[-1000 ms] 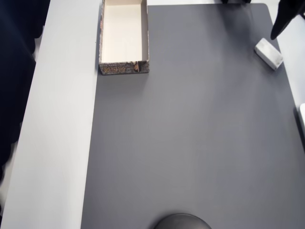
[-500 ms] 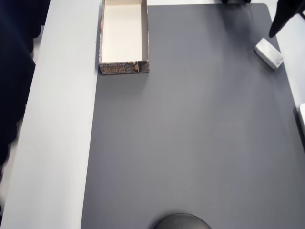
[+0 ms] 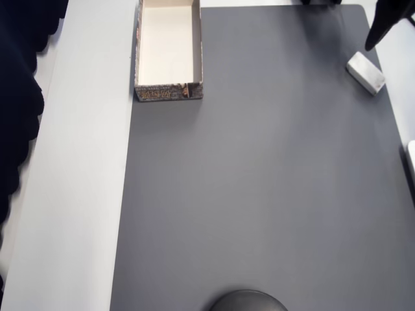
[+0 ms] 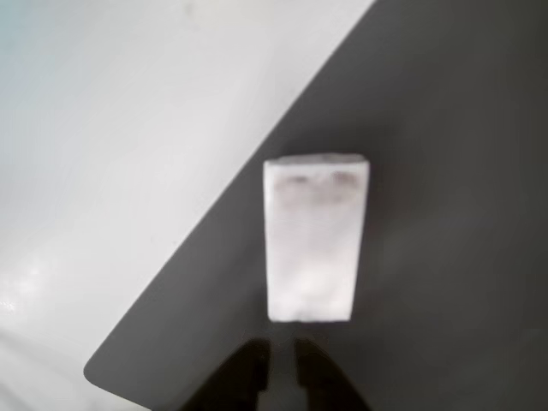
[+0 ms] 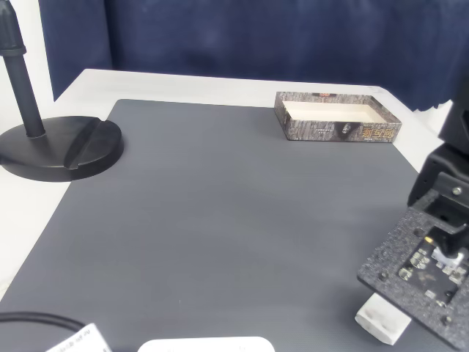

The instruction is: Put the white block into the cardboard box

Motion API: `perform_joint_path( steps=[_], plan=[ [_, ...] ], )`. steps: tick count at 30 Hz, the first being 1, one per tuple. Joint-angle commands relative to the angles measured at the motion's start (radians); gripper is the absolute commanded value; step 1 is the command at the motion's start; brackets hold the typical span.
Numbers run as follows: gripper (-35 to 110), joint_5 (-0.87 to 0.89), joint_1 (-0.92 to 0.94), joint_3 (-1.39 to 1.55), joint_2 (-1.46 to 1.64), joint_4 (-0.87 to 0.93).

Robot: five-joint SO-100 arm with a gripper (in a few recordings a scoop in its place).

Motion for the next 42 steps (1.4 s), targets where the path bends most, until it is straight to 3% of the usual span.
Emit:
perform_joint_path(
  steps=[1, 11, 42],
  plan=[
    [6, 0.011, 0.003, -0.018, 0.038, 0.025],
    [20, 0.048, 0.012, -0.023, 0.035, 0.037],
    [28, 0.219, 0.084, -0.041, -0.026, -0.094]
  ],
)
